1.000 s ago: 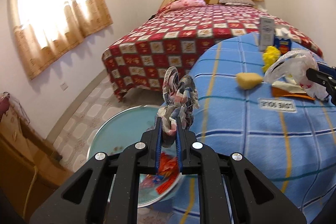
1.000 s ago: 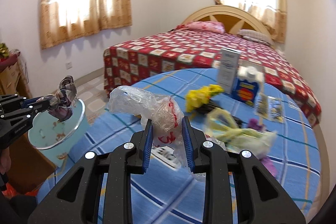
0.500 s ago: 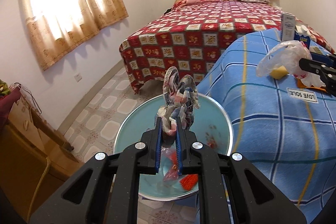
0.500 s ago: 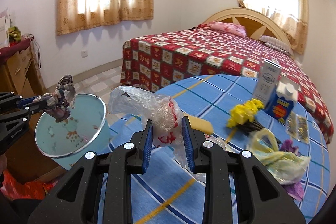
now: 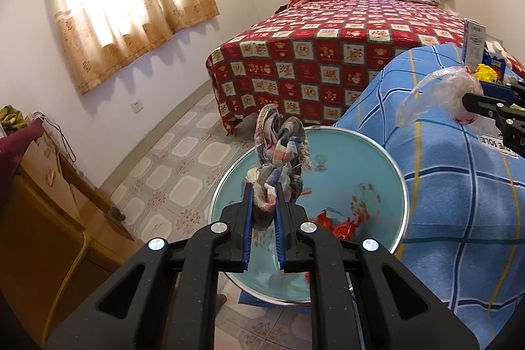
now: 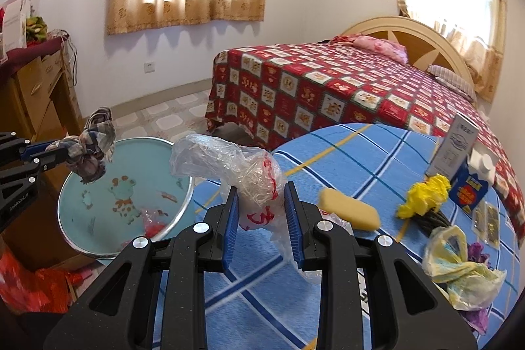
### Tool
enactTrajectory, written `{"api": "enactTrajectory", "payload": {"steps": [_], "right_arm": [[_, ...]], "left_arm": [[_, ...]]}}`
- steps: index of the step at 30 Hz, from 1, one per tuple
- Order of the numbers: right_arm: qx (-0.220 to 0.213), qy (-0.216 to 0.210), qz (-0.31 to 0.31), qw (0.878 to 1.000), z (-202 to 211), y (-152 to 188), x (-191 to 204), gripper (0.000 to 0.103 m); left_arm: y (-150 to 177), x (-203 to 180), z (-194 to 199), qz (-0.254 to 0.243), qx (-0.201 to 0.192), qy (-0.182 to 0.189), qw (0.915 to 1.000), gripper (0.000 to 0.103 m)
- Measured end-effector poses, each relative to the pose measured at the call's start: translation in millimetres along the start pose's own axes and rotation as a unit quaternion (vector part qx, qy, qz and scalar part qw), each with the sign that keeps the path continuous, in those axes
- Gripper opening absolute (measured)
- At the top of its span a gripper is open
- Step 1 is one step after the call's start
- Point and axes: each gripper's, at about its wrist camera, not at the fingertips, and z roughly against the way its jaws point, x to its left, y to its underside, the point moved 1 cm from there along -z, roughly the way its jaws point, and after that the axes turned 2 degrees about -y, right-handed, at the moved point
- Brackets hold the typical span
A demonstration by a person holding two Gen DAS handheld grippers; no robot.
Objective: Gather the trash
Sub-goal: 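Carry the grey wrapper and clear bag over the light-blue bin and open both grippers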
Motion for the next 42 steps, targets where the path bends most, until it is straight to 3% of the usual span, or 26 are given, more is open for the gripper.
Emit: {"api": "enactTrajectory", "payload": {"steps": [21,42], "right_arm": [[0.018,-0.020,0.039,0.999,-25.5,-12.0,41.1,0.028],[0.026,-0.029,0.056,0.998,-37.9,-17.7,57.7,0.028]], "left_arm": [[7.9,18.1,-14.1,0.014,0.016,-0.012,0.9997,0.011],[11.2,26.8,-15.8,0.022,0.018,-0.019,0.9994,0.011]]}}
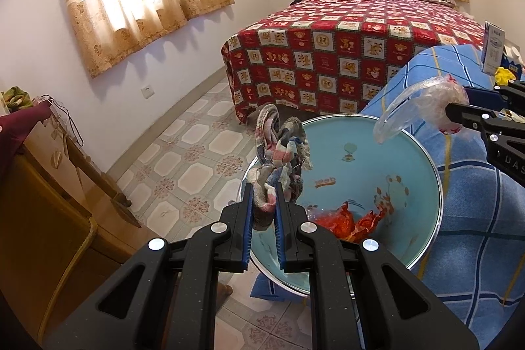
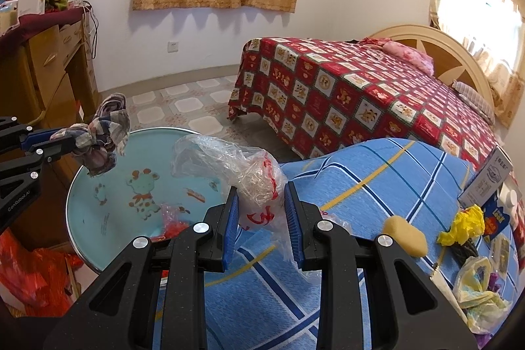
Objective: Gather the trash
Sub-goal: 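Carry the grey wrapper and clear bag over the light-blue bin and open both grippers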
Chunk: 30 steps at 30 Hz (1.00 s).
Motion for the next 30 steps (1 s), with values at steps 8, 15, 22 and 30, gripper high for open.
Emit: {"api": "enactTrajectory", "payload": {"steps": [8,15,22,30], "right_arm": [[0.000,-0.004,0.006,1.000,-2.2,-2.6,6.5,0.028],[0.001,-0.007,0.007,1.000,-3.5,-2.4,9.2,0.028],[0.003,-0.009,0.010,1.000,-6.0,-2.4,12.7,0.028],[0.003,-0.009,0.010,1.000,-6.0,-2.8,13.1,0.028]], "left_arm": [[0.6,2.1,-1.3,0.001,0.000,-0.008,1.0000,0.011],[1.0,2.3,-2.8,0.000,0.004,-0.009,1.0000,0.012],[0.9,2.6,-3.2,0.000,0.004,-0.009,1.0000,0.012],[1.0,2.8,-3.2,0.000,0.004,-0.008,1.0000,0.012]]}}
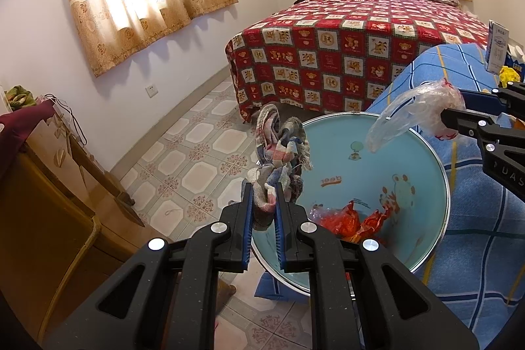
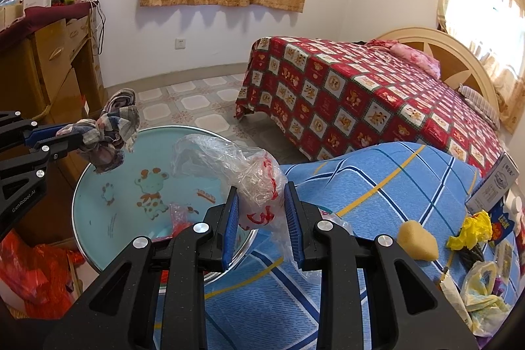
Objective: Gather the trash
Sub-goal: 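Carry the grey wrapper and clear bag over the light-blue bin and open both grippers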
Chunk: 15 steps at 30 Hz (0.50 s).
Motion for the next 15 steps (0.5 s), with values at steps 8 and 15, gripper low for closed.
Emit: {"api": "enactTrajectory", "payload": {"steps": [8,15], "right_arm": [[0.000,-0.002,0.001,1.000,-0.2,0.2,2.5,0.028],[0.000,-0.015,0.002,1.000,-1.0,-0.7,7.5,0.032]], "left_arm": [[0.2,0.1,0.1,0.000,0.000,0.000,1.0000,0.012],[-1.0,-6.0,2.1,0.000,-0.001,0.010,1.0000,0.017]]}}
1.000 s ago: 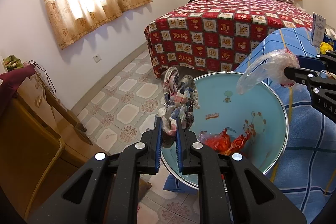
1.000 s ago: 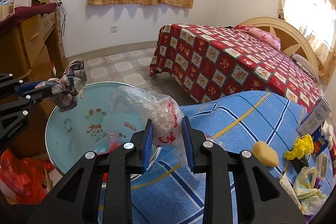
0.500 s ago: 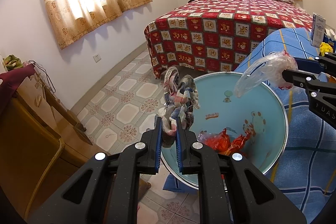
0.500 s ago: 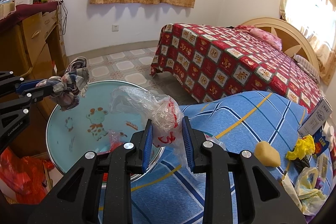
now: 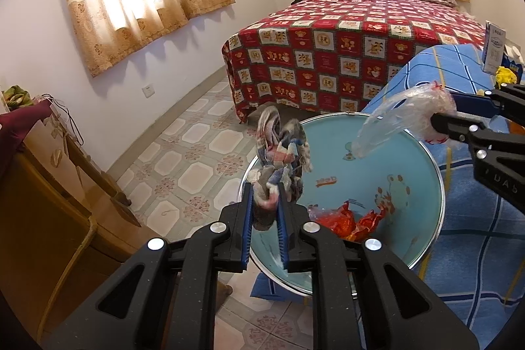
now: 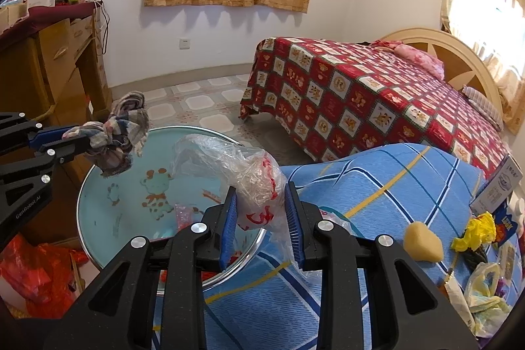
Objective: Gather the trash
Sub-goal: 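Carry the grey wrapper and clear bag over the light-blue bin and open both grippers, then grasp the yellow sponge with the left gripper while the right grasps the yellow-white plastic bag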
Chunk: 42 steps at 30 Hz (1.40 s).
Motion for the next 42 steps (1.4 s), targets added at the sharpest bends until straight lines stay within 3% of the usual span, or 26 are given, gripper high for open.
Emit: {"api": "enactTrajectory", "payload": {"steps": [3,7,9,13,15,22,26,34,42], "right_arm": [[-0.002,-0.007,-0.001,1.000,0.4,1.2,0.6,0.047],[-0.005,-0.008,-0.006,1.000,1.3,2.4,0.0,0.054],[-0.008,-0.007,-0.009,1.000,3.2,3.0,-1.2,0.060],[-0.012,-0.001,-0.014,1.000,10.5,7.0,-5.9,0.063],[-0.015,0.007,-0.020,1.000,20.6,13.9,-12.6,0.065],[-0.019,0.052,-0.064,0.996,68.4,56.3,-59.6,0.071],[-0.022,0.106,-0.114,0.988,106.9,90.0,-106.0,0.072],[-0.018,0.238,-0.206,0.949,166.2,151.8,-195.2,0.073],[-0.004,0.260,-0.230,0.938,159.8,167.2,-248.7,0.073]], "left_arm": [[0.0,-0.6,1.7,0.004,-0.003,0.000,1.0000,0.028],[0.0,-2.4,2.9,0.005,-0.004,0.001,1.0000,0.034],[0.2,-1.4,2.6,0.005,-0.004,0.000,1.0000,0.049],[1.8,-5.7,3.1,0.003,-0.006,0.001,1.0000,0.061],[4.5,-11.9,3.5,-0.001,-0.007,-0.001,1.0000,0.074],[15.0,-45.8,0.2,-0.037,0.007,0.018,0.9991,0.076],[18.1,-66.6,0.6,-0.053,0.009,0.031,0.9981,0.077],[0.8,-109.5,6.0,-0.066,-0.015,0.049,0.9965,0.084],[-18.8,-144.2,6.9,-0.069,-0.024,0.070,0.9949,0.084]]}}
